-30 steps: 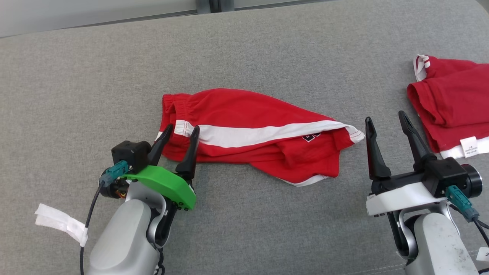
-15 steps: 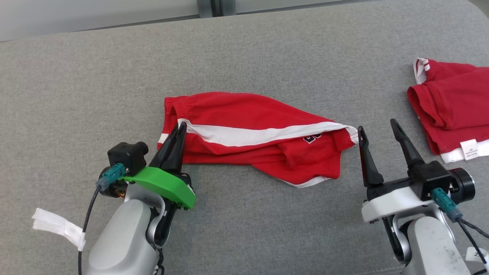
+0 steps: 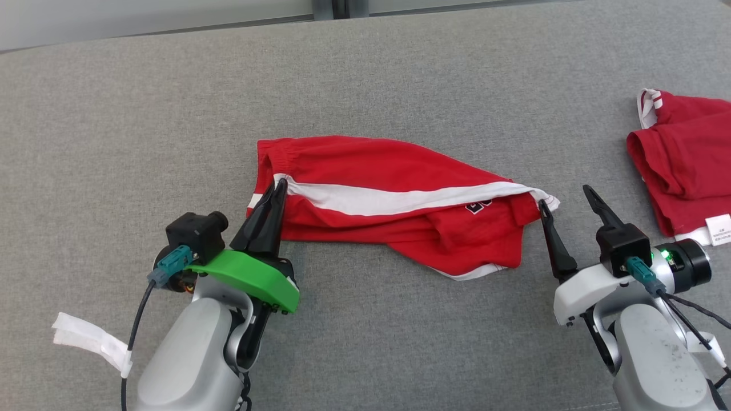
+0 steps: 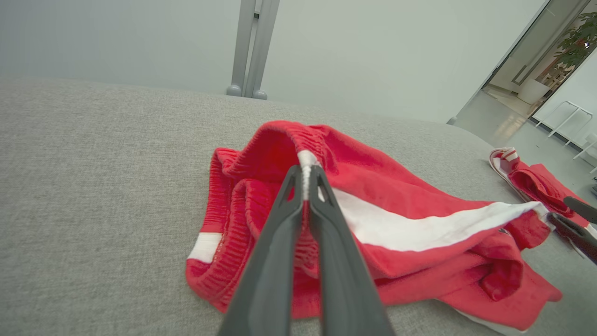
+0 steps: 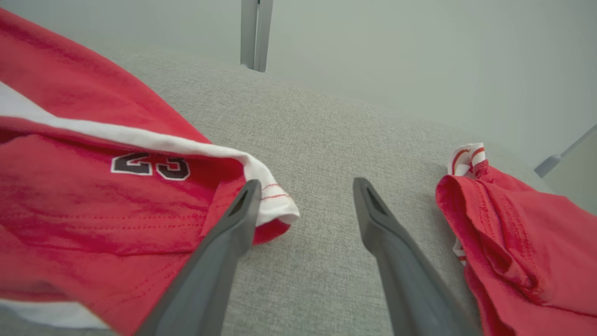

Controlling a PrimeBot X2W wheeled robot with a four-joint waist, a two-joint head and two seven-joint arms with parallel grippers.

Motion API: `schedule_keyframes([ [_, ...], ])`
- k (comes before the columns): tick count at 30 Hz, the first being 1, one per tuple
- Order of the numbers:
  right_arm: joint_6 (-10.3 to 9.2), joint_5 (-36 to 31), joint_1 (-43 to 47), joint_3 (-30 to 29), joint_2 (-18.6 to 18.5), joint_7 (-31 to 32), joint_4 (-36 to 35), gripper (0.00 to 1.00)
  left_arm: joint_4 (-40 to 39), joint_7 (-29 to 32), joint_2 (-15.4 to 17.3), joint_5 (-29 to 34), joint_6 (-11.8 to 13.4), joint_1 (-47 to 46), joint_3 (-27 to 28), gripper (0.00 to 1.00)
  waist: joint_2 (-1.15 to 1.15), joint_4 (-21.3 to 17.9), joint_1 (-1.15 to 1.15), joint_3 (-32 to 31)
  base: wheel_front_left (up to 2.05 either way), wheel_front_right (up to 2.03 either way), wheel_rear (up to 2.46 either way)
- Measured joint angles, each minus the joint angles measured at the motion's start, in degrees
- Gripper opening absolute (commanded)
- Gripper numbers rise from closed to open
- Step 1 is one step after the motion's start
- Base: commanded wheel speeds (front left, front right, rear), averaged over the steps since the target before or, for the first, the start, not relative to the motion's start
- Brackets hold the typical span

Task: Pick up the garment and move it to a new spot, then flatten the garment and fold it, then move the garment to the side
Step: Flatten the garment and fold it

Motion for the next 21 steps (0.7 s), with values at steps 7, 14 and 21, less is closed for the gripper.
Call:
schedule_keyframes([
  [7,0.00,3.6,-4.8,4.3,-2.9,0.0,7.4,1.00,-0.5,0.1,0.1,0.0,0.0,-0.4,-0.7,0.00,0.00,0.3,0.00,1.1,0.00,0.00,0.00],
  [14,0.00,6.8,-6.5,8.0,-4.4,0.0,10.4,1.00,-0.6,0.2,0.5,0.0,0.0,-0.7,-1.1,0.00,0.00,0.7,0.00,1.4,0.00,0.00,0.00],
  [21,0.00,9.5,-7.2,12.4,-5.9,0.0,11.8,0.00,-0.4,0.2,0.7,-0.1,0.1,-0.8,-1.3,0.00,0.00,0.7,0.00,1.2,0.00,0.00,0.00],
])
